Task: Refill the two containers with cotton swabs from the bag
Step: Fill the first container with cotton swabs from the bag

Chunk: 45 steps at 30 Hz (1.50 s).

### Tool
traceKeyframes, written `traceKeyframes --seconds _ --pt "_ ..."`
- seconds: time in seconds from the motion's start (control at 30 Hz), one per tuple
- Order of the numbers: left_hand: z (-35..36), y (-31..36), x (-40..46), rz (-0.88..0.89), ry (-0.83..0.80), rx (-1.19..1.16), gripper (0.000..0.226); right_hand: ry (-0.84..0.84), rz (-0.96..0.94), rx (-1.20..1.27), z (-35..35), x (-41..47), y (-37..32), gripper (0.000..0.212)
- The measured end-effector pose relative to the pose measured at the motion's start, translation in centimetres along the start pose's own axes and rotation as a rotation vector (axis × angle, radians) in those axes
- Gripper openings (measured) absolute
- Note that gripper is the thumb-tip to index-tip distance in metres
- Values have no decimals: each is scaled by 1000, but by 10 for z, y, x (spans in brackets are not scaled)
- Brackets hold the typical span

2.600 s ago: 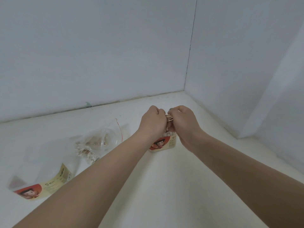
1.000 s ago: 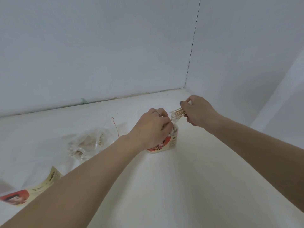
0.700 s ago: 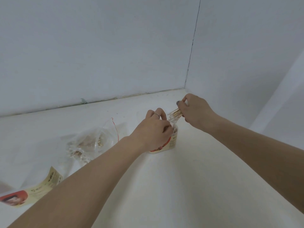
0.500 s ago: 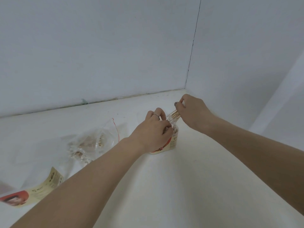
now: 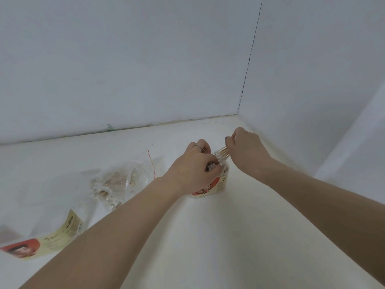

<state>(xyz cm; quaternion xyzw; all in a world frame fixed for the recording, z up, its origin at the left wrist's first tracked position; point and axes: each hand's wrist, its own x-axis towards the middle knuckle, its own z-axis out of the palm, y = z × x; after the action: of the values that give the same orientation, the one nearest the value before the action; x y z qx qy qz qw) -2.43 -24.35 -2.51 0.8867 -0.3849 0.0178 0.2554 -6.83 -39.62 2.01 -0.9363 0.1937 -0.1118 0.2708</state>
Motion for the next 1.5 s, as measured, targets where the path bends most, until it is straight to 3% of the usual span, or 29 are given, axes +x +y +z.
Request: traceKeyframes --seconds 0.13,0.23,0.37,0.6,1.03,1.37,1.43,1.5 --pt "2 -1 -1 -8 44 -1 28 1 -149 -201 4 -11 -2 14" --pt "2 -1 -2 -39 86 50 28 14 -214 -239 4 -15 1 17" --pt "3 -3 -3 -57 89 -59 29 34 -292 -429 4 -17 -1 17" --pt "5 -5 -4 -80 104 -169 27 37 -321 -539 6 -14 0 15" --pt "7 -10 -6 -31 126 -189 25 -87 -330 -537 -5 0 -32 35" --pt "6 -16 -5 -14 87 -192 34 -233 -257 -581 9 6 -20 29" --pt "6 -16 -6 -11 89 -189 34 -231 -315 -538 8 8 -13 21" --pt "5 -16 -7 -14 90 -202 34 -212 -384 -520 3 4 -9 27"
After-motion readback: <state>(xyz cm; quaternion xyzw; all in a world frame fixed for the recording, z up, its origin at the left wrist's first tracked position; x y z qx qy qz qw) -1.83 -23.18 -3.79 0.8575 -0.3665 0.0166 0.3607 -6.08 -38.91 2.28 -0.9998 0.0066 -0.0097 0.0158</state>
